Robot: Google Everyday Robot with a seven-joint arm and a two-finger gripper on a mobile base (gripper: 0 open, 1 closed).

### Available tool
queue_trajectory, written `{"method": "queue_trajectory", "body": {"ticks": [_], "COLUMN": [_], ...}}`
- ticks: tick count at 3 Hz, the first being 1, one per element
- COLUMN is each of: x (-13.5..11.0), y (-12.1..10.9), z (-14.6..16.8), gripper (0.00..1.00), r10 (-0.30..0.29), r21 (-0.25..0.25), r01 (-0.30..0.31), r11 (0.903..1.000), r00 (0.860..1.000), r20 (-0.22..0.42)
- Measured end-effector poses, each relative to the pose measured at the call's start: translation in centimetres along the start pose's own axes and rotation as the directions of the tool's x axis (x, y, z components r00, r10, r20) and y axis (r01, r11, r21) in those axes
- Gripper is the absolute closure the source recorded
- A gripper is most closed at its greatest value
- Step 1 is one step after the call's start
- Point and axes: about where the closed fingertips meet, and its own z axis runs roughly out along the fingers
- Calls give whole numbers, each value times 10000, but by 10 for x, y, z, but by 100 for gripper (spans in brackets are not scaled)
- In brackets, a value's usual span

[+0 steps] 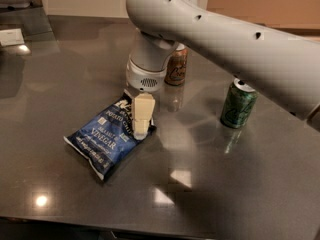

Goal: Pick blue chip bag

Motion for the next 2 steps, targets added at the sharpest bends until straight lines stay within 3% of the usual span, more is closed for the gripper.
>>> {"method": "queue_trajectory", "body": {"ticks": [1,2], "x": [-6,-11], "y": [4,9], "z": [8,13], "gripper": [0,14], "r10": [87,227], "r21": [-399,-816], "r01": [-79,-191], "r11": [9992,9965], "r00": [9997,9988], "r20": [214,429]}}
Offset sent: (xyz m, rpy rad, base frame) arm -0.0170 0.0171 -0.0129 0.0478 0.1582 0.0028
